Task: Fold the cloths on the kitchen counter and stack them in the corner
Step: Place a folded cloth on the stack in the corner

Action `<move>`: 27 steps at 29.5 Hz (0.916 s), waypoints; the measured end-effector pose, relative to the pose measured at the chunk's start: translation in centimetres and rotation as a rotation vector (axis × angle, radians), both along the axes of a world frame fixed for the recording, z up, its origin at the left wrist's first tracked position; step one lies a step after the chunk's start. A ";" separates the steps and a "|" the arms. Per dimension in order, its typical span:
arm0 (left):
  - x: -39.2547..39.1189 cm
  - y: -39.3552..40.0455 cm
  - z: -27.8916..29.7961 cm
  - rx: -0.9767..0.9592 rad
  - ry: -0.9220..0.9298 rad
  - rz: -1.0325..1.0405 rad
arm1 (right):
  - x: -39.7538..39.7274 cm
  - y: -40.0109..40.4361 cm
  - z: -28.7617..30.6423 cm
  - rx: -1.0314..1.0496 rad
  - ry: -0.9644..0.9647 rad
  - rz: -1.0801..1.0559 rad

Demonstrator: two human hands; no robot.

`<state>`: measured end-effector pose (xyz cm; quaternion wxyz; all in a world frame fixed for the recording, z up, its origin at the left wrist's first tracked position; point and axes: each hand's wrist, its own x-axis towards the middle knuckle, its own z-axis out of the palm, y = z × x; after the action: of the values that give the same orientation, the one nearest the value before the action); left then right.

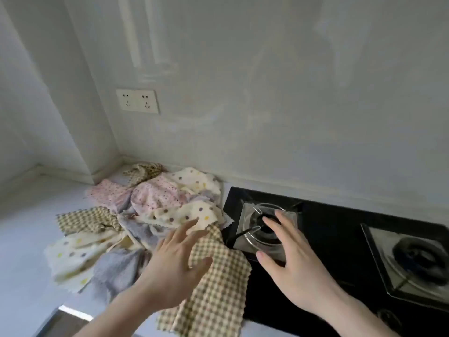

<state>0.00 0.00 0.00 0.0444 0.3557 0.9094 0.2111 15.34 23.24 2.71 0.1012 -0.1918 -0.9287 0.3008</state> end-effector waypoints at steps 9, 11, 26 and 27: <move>2.8 1.1 -19.4 0.006 0.107 0.086 | 3.3 -1.1 -21.1 0.361 -0.001 0.099; 3.5 0.7 -19.0 0.028 0.084 0.081 | 4.6 -2.0 -21.5 0.340 0.037 0.069; 7.4 0.2 -18.6 0.021 0.104 0.196 | 8.0 -3.5 -22.0 0.343 -0.058 -0.100; 7.5 0.2 -18.5 0.039 0.107 0.195 | 8.1 -3.6 -22.0 0.333 -0.039 -0.096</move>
<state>7.50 0.23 -18.51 -0.0320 0.2769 0.9364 0.2130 23.46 19.69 -19.32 0.1280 -0.2221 -0.9573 0.1338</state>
